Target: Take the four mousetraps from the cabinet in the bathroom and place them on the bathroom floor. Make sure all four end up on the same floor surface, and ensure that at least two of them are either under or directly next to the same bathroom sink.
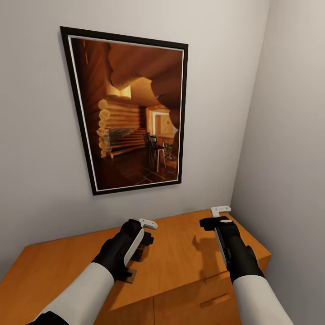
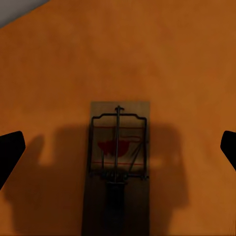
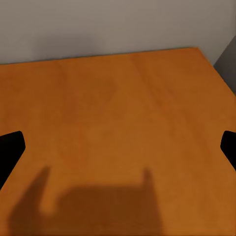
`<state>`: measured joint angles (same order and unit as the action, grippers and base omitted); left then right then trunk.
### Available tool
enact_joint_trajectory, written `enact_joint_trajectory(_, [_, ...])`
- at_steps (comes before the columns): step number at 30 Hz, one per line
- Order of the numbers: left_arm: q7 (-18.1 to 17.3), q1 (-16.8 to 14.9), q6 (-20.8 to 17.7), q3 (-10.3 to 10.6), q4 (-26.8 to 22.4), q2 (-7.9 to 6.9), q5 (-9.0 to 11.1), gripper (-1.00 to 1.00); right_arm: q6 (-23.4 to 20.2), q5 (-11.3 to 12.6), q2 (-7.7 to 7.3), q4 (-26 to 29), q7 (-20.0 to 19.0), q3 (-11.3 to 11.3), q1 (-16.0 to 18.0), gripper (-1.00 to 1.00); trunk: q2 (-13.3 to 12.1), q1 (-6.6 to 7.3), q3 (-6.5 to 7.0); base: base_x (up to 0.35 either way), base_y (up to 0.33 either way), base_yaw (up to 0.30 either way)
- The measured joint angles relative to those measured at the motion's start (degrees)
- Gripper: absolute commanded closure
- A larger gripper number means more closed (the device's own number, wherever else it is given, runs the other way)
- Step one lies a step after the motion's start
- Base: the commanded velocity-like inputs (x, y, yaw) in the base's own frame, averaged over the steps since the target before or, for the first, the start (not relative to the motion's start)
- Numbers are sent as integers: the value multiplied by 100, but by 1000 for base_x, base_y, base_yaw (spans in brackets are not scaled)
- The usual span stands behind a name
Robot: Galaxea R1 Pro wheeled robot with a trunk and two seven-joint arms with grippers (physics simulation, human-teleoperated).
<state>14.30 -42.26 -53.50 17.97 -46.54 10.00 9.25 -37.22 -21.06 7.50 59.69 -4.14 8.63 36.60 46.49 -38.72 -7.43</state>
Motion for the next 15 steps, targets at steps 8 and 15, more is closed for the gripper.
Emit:
enact_joint_trajectory(8, [1, 3, -2, -2, 5, 0, 0, -100, 0, -1, 0, 0, 1, 0, 0, -100, 321, -176, -144, 0, 0, 0])
enact_joint_trajectory(15, [7, 3, -5, -5, 8, 0, -3, -100, 0, 0, 0, 0, 1, 3, 0, -100, 603, -330, -270, 0, 0, 0])
